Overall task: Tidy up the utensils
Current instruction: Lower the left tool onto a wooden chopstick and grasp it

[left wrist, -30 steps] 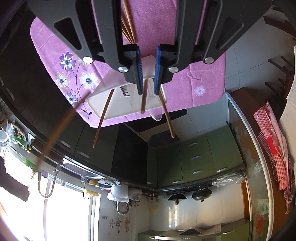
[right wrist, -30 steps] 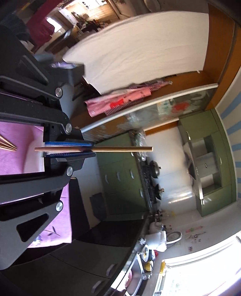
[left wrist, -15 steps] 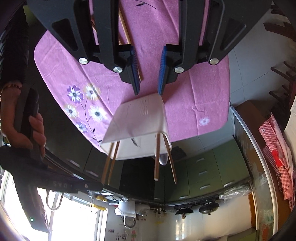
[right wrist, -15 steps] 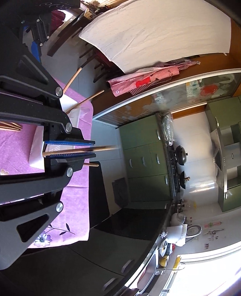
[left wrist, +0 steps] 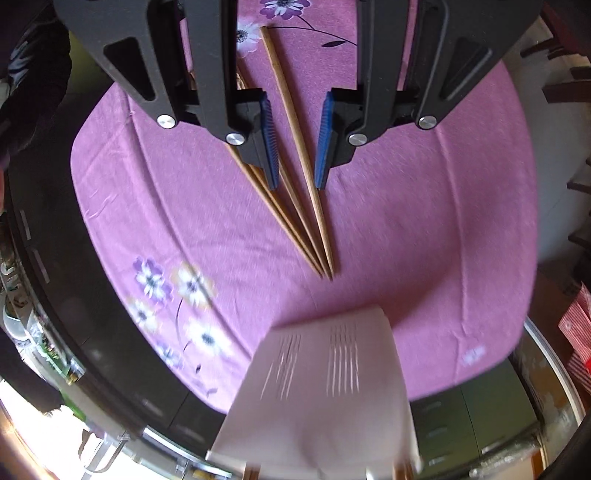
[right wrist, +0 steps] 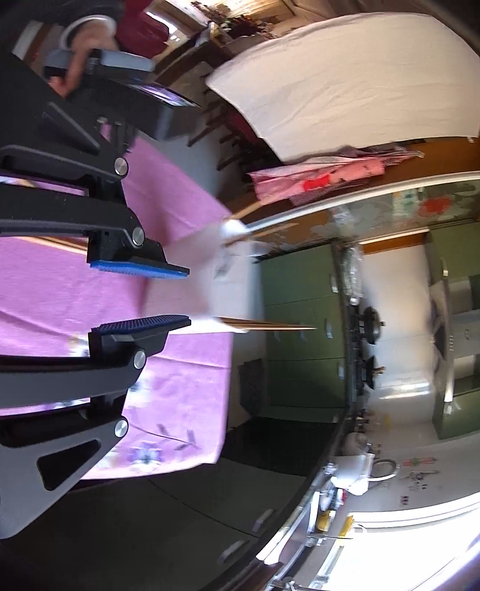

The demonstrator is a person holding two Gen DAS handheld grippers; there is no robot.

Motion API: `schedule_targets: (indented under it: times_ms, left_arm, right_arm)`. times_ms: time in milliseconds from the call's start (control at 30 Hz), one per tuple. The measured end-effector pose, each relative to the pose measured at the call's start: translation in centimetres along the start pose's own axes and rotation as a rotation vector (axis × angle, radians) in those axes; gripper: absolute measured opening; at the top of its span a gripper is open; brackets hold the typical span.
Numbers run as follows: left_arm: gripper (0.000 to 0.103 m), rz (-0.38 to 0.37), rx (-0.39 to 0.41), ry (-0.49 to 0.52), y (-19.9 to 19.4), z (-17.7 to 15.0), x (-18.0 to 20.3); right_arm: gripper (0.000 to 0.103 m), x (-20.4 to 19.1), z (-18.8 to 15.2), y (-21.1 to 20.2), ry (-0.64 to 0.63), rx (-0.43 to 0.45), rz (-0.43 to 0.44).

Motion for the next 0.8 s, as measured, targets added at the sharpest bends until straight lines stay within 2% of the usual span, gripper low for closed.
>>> schedule_targets:
  times_ms: [167,300,367,567,667,800]
  left_arm:
    - [0.019,0.002,-0.068,-0.07,2.8,-0.4,-1.0]
    - [0.017,0.044,-0.081,-0.078,3.6,0.0,-1.6]
    - [0.011,0.064,-0.094,-0.079,4.0,0.1,-1.9]
    - [0.011,0.106,-0.122,-0.074,5.2,0.6,-2.0]
    - [0.011,0.139,-0.128,-0.061,5.6,0.9,-1.8]
    - [0.009,0.169,-0.132,-0.046,6.1,1.4,-1.3]
  right_arm:
    - [0.021,0.6,-6.7,1.6,0.002,-0.121,0.016]
    - [0.021,1.1,-9.2,2.7,0.028,-0.171,0.028]
    - [0.021,1.3,-9.6,3.2,0.042,-0.184,0.04]
    - [0.021,1.4,-9.7,3.6,0.053,-0.192,0.065]
    - [0.025,1.3,-9.2,3.6,0.053,-0.19,0.072]
    - [0.025,1.0,-9.3,3.5,0.044,-0.192,0.077]
Point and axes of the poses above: each gripper's, at about its wrist camera, not at the fingertips, and y roughly the way its jaws point, x to its right, z to its top, the point moved 9 cm from there along y, roughly the way its jaws point, and after that the axes turned 13 degrees about -z, right-handed, at the moved point
